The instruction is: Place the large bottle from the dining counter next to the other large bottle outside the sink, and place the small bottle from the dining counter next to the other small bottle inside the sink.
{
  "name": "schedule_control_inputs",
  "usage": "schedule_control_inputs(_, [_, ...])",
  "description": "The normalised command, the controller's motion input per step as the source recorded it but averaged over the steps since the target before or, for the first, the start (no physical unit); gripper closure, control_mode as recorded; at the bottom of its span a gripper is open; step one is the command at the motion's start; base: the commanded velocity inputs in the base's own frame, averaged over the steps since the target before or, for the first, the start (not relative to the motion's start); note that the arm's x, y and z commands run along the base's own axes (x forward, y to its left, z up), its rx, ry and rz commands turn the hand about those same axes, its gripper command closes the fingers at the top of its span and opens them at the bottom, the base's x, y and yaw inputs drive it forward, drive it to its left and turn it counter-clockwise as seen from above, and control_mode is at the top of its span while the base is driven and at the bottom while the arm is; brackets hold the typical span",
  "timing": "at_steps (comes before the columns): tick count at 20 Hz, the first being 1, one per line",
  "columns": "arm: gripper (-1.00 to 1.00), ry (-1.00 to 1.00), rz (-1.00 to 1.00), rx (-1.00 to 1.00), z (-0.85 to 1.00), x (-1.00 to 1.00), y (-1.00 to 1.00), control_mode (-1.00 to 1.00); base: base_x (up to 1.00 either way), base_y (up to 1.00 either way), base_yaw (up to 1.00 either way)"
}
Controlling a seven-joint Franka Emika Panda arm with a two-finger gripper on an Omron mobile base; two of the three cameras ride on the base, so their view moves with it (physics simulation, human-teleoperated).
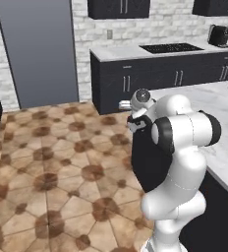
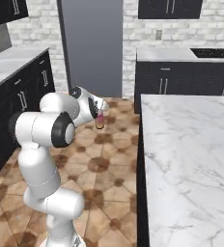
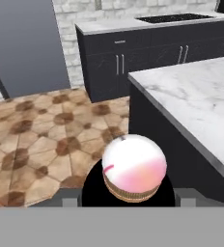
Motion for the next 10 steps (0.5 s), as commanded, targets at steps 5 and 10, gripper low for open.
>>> schedule_control_inputs(5, [1.0,0.0,0.0,0.0,0.0,0.0,0.0,1.0,1.0,0.54,-0.08])
schedule_control_inputs(10, [1.0,0.0,0.0,0.0,0.0,0.0,0.0,1.0,1.0,0.45,-0.1])
